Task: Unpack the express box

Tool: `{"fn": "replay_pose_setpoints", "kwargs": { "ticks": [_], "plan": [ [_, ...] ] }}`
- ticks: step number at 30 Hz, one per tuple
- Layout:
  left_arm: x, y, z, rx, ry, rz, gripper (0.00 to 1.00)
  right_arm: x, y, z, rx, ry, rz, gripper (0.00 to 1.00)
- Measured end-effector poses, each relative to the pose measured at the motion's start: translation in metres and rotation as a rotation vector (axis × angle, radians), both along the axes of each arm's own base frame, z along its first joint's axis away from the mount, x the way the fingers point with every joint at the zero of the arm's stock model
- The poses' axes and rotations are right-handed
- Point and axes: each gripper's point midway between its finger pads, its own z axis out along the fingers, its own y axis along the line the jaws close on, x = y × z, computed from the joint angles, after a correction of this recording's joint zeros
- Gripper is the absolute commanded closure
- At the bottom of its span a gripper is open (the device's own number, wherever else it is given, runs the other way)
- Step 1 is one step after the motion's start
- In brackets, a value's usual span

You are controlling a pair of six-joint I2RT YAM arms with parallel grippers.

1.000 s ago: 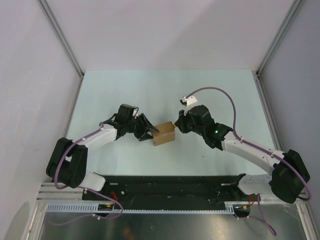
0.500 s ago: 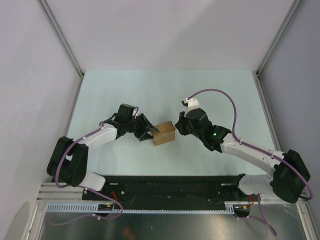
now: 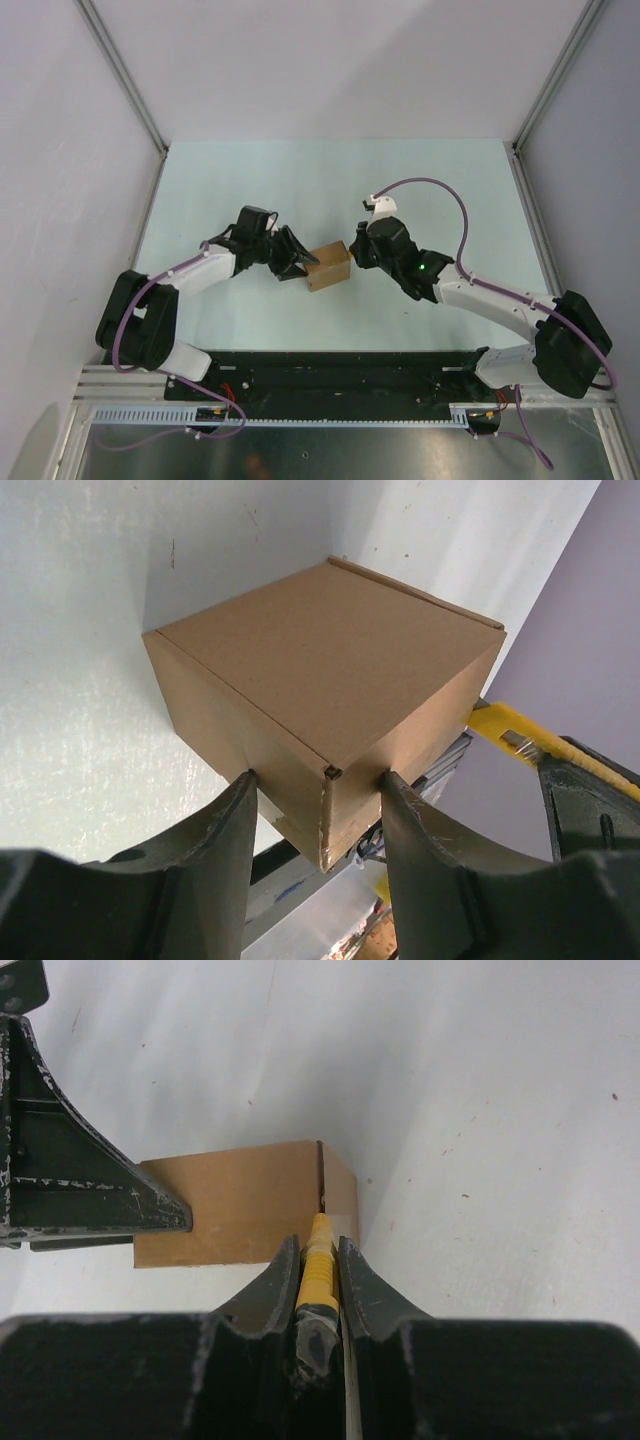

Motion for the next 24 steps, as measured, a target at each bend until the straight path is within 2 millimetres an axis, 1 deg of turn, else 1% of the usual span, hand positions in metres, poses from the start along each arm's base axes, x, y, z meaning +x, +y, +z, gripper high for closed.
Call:
{"fn": "replay_pose_setpoints", "kwargs": {
  "ticks": [10,15,18,24],
  "plan": [
    [0.001,-0.001,-0.002,0.005,-0.002,-0.009,0.57,0.008,0.002,0.002,-0.030,-0.025,-0.002,1.00],
    [0.002,-0.002,-0.002,0.006,-0.007,-0.015,0.57,0.012,0.003,0.007,-0.036,-0.043,-0.001,1.00],
    [0.002,-0.002,-0.002,0.006,-0.008,-0.016,0.57,0.018,0.006,0.013,-0.031,-0.067,-0.004,1.00],
    [0.002,-0.002,-0.001,0.007,-0.007,-0.016,0.57,0.023,0.010,0.014,-0.034,-0.084,-0.002,1.00]
  ]
}}
